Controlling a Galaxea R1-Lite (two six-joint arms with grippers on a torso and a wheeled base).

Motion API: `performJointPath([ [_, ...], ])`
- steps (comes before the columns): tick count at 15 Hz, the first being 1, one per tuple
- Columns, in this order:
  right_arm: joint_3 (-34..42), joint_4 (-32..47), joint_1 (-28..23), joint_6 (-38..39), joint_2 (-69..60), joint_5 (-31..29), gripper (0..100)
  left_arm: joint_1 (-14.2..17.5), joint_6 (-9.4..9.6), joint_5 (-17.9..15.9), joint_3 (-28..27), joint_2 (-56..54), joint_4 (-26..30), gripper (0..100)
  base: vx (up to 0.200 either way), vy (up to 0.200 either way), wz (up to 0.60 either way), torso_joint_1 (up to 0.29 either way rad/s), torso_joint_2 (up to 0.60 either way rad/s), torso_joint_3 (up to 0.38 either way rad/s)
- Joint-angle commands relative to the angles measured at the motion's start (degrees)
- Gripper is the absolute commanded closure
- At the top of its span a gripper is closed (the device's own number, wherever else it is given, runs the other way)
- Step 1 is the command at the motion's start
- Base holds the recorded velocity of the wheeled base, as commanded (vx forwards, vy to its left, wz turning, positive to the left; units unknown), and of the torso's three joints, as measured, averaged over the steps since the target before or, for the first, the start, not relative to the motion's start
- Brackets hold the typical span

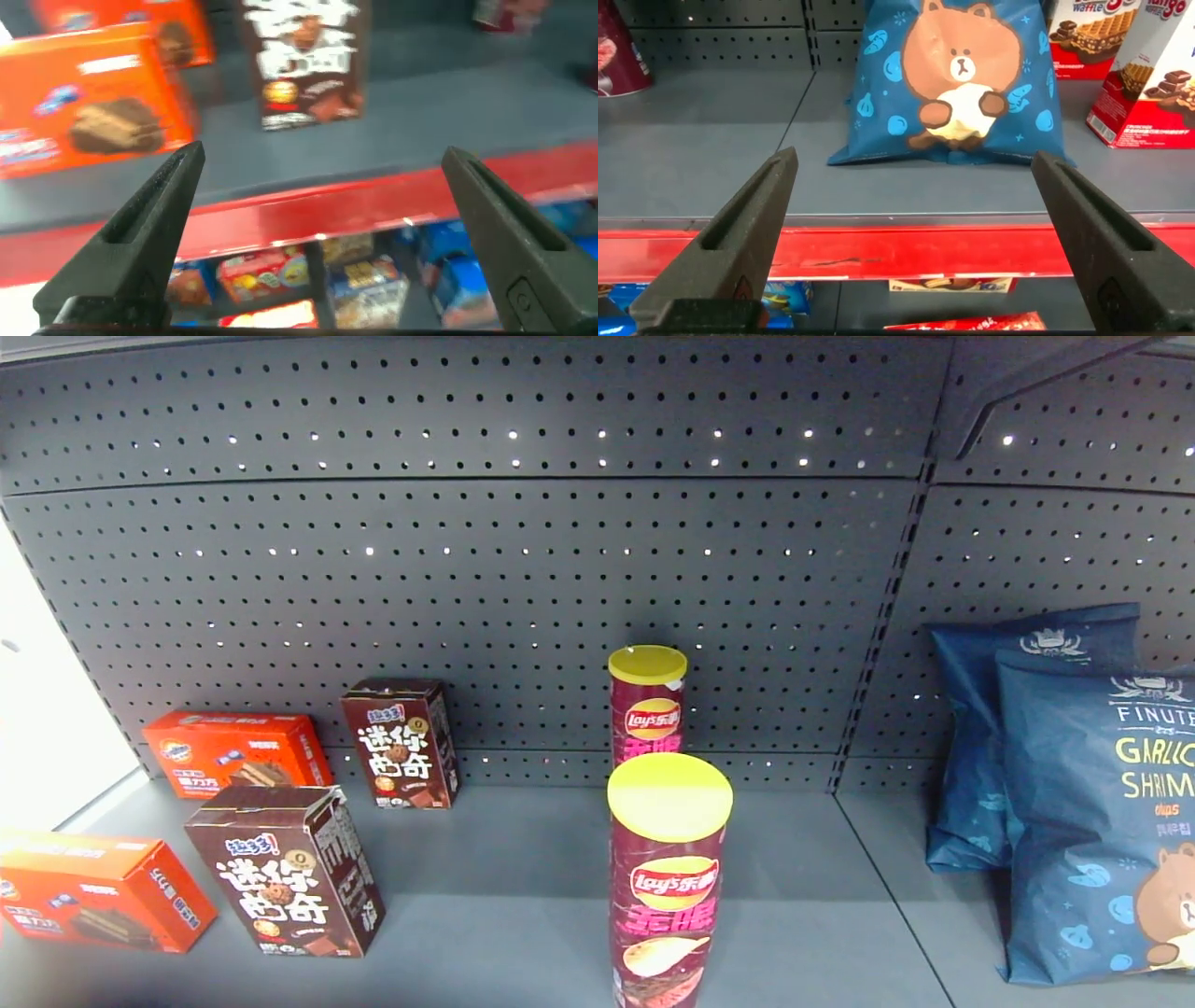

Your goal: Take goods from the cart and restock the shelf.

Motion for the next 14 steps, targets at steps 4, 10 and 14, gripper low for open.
performJointPath([
  [4,0.0,-0.02,-0.02,0.03,-0.11,0.01,0,3.81,-0.82,0.12,0.02,-3.8,-0.07,0,0.0,0.0,0.0,0.0,0.0,0.0],
  [10,0.0,-0.02,-0.02,-0.06,-0.11,0.01,0,3.81,-1.34,0.29,0.02,-3.8,-0.07,0,0.0,0.0,0.0,0.0,0.0,0.0],
  [14,0.0,-0.02,0.07,-0.5,-0.11,1.94,0,3.81,-1.34,0.29,0.02,-3.8,-0.07,0,0.0,0.0,0.0,0.0,0.0,0.0],
])
